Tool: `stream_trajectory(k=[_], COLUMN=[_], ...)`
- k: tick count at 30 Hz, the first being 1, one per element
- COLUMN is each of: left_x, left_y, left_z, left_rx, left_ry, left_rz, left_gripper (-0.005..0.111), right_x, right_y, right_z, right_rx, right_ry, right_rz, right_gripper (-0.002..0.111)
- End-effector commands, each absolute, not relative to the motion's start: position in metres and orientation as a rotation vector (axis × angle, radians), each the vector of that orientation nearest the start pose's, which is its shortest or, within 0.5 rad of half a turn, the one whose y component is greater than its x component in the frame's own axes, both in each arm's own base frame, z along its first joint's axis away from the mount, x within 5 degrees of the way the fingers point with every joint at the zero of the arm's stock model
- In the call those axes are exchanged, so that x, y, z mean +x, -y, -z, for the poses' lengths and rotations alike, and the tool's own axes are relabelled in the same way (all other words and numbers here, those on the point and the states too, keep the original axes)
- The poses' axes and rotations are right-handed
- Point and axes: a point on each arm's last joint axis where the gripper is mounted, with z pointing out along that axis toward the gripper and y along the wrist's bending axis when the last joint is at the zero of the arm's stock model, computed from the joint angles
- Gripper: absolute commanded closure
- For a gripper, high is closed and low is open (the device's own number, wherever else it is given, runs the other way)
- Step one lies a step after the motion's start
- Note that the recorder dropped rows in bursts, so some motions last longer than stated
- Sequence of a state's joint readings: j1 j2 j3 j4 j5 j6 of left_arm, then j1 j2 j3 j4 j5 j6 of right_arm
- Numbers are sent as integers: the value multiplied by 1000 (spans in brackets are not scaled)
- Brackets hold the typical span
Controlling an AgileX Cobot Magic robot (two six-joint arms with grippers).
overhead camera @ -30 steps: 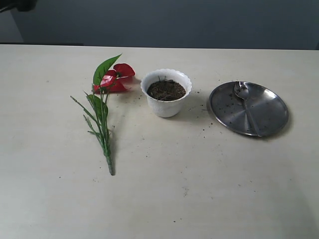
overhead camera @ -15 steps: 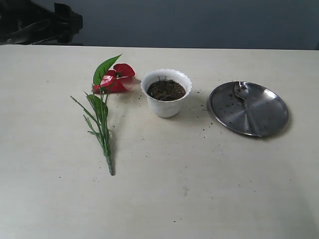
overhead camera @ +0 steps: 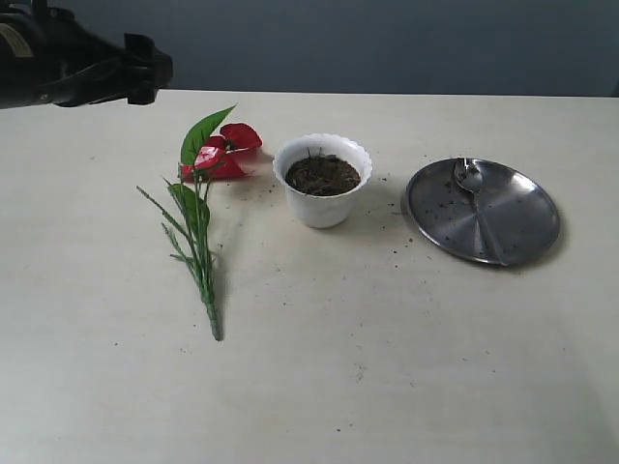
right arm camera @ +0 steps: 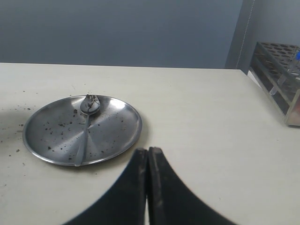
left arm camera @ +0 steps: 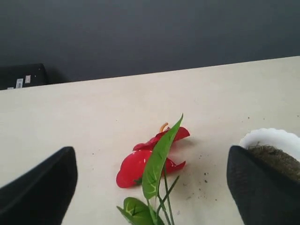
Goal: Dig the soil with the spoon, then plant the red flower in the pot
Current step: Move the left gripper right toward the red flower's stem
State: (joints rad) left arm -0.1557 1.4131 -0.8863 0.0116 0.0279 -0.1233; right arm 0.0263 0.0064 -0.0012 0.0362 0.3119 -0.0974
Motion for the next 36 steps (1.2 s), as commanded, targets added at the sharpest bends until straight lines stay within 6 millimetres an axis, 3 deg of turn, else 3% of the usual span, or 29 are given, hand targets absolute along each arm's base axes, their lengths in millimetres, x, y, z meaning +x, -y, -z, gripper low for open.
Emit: stream_trajectory(k=[1, 11, 16, 30, 36], left_x=[311, 322, 320, 305, 294], left_y=[51, 53, 52, 51, 50], left_z=[-283, -253, -248, -223, -208], left_rx=[40, 58, 59, 87, 2], left_ry=[-1994, -2097, -2045, -1975, -1993], left_rz=[183, 162, 169, 173, 232], left_gripper=[26, 26, 26, 26, 26], right_x=[54, 54, 54, 54, 54], right_y=[-2, -2, -2, -2, -2], right_z=[-186, -186, -186, -186, -186], right_rx=[-85, -83, -83, -83, -83], right_ry=[-1786, -1786, -1786, -1786, -1786], right_rz=[24, 22, 22, 22, 22], right_gripper=[109, 109, 109, 109, 109])
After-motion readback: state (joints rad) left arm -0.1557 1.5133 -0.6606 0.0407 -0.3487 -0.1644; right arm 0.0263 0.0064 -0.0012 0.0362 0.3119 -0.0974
